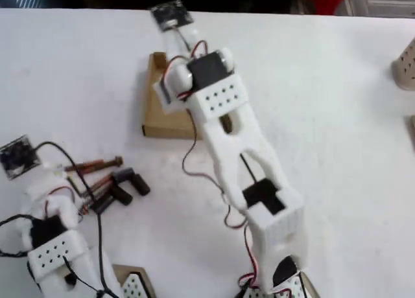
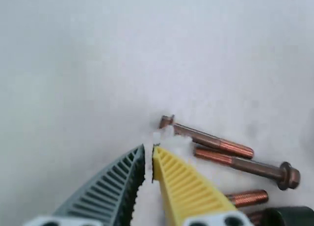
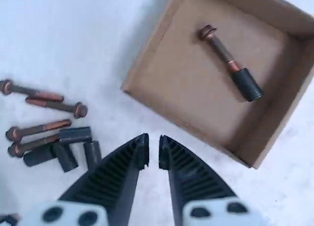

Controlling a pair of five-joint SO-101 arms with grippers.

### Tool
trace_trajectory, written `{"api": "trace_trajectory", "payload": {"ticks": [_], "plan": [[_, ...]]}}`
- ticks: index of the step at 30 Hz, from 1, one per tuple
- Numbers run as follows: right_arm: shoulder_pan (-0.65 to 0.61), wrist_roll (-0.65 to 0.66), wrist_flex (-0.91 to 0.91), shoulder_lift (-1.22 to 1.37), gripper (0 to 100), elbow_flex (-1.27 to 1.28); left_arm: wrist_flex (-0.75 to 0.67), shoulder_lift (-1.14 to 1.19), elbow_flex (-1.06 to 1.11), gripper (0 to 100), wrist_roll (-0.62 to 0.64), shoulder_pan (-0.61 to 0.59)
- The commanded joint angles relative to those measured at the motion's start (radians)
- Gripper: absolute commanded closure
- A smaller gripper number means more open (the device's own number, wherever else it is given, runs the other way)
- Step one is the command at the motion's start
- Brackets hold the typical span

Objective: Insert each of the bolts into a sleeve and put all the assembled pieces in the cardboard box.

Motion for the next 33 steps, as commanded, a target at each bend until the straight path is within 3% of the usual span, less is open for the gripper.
{"api": "trace_trajectory", "payload": {"ticks": [1,5,9,17,25,33], "plan": [[-0.119,-0.014,0.039,-0.206,97.5,0.192,0.018,-0.005,-0.08,96,-0.034,-0.113],[-0.166,-0.008,-0.041,-0.314,97.2,0.407,0.031,-0.004,-0.117,98,-0.089,-0.179],[-0.214,-0.008,-0.15,-0.409,97.1,0.657,0.133,0.038,-0.261,97,-0.107,-0.229],[-0.3,-0.008,-0.473,-0.584,97.0,1.096,0.212,0.621,-0.724,97,-0.133,-0.331],[-0.378,-0.015,-0.579,-0.544,84.1,1.186,0.315,1.152,-1.2,97,-0.229,-0.487],[-0.406,-0.14,-0.73,-0.363,86.1,1.185,0.368,1.359,-1.392,97,-0.229,-0.533]]}}
